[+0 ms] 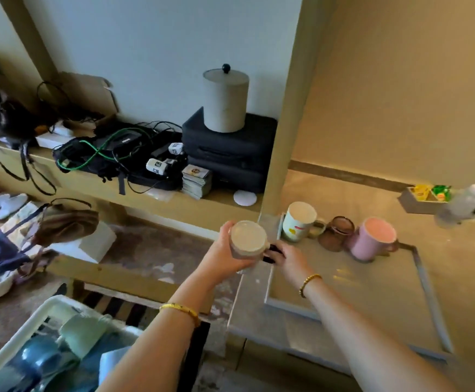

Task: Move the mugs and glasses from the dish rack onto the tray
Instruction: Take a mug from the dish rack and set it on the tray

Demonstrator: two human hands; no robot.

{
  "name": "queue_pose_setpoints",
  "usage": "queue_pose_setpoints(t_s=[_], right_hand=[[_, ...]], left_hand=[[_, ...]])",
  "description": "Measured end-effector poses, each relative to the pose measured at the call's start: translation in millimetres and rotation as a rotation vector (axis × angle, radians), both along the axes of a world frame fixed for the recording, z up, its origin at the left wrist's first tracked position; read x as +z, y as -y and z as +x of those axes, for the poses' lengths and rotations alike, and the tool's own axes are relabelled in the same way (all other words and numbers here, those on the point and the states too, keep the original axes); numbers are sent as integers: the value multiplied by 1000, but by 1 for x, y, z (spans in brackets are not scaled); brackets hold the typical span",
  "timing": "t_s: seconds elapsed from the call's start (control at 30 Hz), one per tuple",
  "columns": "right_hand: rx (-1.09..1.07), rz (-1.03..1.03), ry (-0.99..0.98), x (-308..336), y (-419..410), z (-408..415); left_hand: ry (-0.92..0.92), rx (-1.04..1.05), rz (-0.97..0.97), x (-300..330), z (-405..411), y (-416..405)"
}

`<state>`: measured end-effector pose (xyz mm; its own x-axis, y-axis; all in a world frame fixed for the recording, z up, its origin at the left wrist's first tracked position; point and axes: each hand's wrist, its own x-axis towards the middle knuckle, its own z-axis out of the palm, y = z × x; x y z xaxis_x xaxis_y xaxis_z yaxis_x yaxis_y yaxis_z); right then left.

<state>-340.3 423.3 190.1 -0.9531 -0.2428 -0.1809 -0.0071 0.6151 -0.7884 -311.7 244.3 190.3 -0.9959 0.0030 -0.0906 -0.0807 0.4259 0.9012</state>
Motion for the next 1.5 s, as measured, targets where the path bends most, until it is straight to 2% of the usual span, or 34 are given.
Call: queue_pose_setpoints(t_s=[0.17, 0.3, 0.43, 0.57, 0.73, 1.03, 1.5], right_hand=[[-69, -91, 16, -3, -72, -9], [-84, 21, 46, -15, -113, -19], [-94, 41, 85, -26, -134, -30], [-82, 92, 79, -31, -140, -44], [-55, 267, 37, -39, -142, -61], [-34, 236, 82, -53, -142, -69], [-42, 197, 47, -59, -141, -77]], left_hand=[[3, -60, -133, -10, -28, -69], [57, -101, -161, -20, -44, -106], [63, -121, -200, -28, -56, -129], [59, -117, -211, -33, -69, -142], [97, -50, -224, -43, -76, -150], [173, -15, -233, -55, -80, -148], [209, -58, -252, -57, -97, -141]])
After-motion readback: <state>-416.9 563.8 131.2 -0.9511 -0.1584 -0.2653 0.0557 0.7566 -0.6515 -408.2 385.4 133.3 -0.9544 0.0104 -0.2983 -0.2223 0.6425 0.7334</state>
